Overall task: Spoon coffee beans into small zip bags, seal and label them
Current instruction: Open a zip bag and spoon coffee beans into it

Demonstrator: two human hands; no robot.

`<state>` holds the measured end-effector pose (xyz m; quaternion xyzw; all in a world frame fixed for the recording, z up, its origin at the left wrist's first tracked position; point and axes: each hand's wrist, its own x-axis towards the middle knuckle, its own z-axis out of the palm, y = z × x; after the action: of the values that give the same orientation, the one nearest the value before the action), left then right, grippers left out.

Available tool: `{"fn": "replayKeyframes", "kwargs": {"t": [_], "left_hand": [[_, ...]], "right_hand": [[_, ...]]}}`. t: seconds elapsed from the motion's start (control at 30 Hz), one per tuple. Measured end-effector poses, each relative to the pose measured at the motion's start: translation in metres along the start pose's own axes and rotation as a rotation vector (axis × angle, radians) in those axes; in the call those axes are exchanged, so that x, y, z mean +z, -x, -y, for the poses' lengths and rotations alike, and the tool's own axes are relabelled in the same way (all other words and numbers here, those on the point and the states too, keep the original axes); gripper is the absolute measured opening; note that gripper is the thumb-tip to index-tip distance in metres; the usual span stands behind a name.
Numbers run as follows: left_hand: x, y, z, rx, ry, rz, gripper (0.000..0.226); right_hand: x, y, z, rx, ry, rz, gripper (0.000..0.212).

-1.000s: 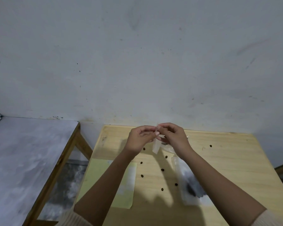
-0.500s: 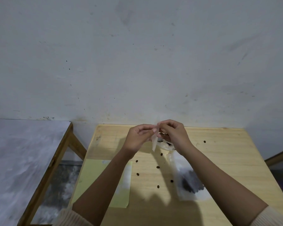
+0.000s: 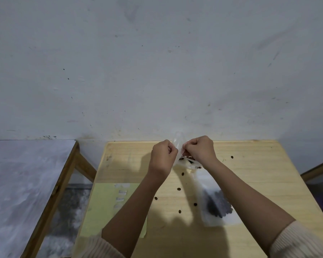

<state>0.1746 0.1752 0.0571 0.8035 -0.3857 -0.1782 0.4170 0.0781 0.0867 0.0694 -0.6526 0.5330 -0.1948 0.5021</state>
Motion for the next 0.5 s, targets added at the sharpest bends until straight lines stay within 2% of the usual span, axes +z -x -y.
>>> {"fn": "replayKeyframes", "kwargs": {"t": [0.17,0.33,0.5], "left_hand": [[0.002,0.0,0.009,-0.049,0.058,-0.022,0.012],[0.007,0.003,0.006,-0.085,0.215,-0.041,0.014],[0.012,0.007,-0.002,0.007,0.291,-0.022,0.013]], "right_hand": [[-0.007,-0.005,-0.012,-0.041,0.114,-0.064,0.015],[-0.006,0.004,-0.013,-0.164,0.004,-0.101,0.008],[-0.001,0.004,-0.017,-0.395,0.086,-0.093,0.026]]}}
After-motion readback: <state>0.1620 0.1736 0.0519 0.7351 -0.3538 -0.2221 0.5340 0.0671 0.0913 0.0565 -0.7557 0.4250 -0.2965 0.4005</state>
